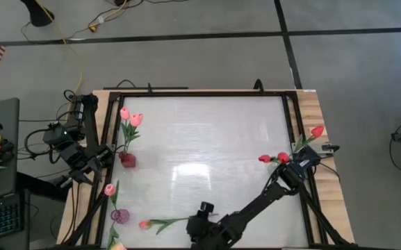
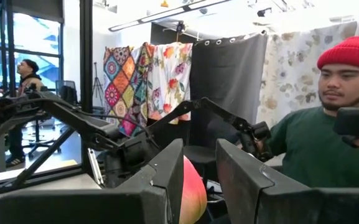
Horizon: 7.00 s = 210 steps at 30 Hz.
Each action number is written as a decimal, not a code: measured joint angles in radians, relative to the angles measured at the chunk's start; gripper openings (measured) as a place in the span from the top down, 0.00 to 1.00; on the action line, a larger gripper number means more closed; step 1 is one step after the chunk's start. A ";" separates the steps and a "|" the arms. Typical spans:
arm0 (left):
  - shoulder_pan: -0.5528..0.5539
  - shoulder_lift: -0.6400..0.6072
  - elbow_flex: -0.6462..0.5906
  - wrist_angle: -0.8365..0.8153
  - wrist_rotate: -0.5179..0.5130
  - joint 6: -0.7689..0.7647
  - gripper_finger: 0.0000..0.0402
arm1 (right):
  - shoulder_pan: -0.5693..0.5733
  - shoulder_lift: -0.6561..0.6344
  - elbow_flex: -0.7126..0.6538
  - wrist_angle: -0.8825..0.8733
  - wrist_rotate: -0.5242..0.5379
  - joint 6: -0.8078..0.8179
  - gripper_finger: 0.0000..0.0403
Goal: Sort flowers into vase by color
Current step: Put the light pink flower into the purple flower vase
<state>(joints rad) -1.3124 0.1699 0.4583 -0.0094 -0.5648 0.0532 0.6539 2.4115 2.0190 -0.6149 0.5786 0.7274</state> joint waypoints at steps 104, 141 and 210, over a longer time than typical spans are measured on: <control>0.501 0.368 0.050 0.383 -0.164 0.186 0.49 | -0.275 -0.274 -0.227 1.339 0.099 -0.936 0.96; 0.819 0.497 0.159 0.319 0.349 -0.017 0.49 | -0.280 -0.273 -0.227 1.379 0.102 -1.001 0.96; 0.838 0.229 0.446 -0.444 0.596 -0.239 1.00 | -0.159 -0.272 -0.227 1.285 0.321 -1.104 0.35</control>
<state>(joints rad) -0.4740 0.3992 0.9048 -0.4539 0.0307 -0.1862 0.4948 2.1391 1.7924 0.6702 0.9001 -0.3770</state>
